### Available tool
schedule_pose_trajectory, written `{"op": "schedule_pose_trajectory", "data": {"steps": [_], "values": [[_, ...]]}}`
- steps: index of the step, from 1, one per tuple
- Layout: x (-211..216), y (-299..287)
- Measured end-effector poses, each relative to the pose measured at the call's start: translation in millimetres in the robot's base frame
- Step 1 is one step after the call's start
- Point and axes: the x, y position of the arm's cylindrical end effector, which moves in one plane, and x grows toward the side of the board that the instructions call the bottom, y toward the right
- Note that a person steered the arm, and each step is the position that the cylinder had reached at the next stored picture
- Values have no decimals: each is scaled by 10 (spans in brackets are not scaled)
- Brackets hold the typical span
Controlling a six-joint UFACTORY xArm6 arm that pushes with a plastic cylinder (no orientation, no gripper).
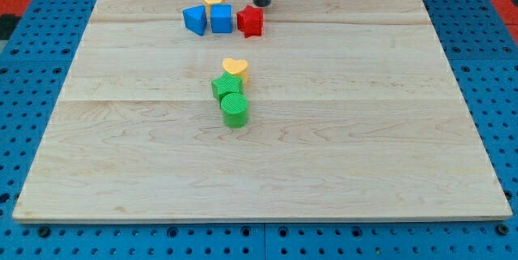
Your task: Push the yellow hexagon towards the center left
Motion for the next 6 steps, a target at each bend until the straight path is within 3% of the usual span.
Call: {"op": "schedule_pose_trajectory", "data": {"steps": [3, 6], "values": [[-21, -1301], [448, -1328]]}}
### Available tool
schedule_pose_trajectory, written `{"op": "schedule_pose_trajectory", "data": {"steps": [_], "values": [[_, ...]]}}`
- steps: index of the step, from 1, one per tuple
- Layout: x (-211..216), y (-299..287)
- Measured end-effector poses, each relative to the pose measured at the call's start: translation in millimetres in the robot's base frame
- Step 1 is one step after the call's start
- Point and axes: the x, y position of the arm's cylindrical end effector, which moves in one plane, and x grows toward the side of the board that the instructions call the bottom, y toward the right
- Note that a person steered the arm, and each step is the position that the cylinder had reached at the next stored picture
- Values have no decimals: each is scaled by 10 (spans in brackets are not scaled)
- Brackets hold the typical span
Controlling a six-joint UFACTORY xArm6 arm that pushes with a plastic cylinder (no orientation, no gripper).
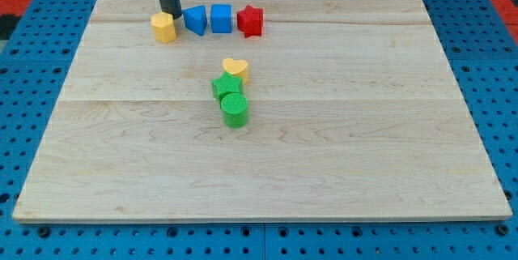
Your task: Push the yellow hexagon towards the center left
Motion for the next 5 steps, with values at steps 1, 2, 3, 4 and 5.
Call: {"op": "schedule_pose_trajectory", "data": {"steps": [1, 2, 3, 4, 5], "values": [[228, -2], [415, -117], [589, -264], [736, -419], [970, -536]]}}
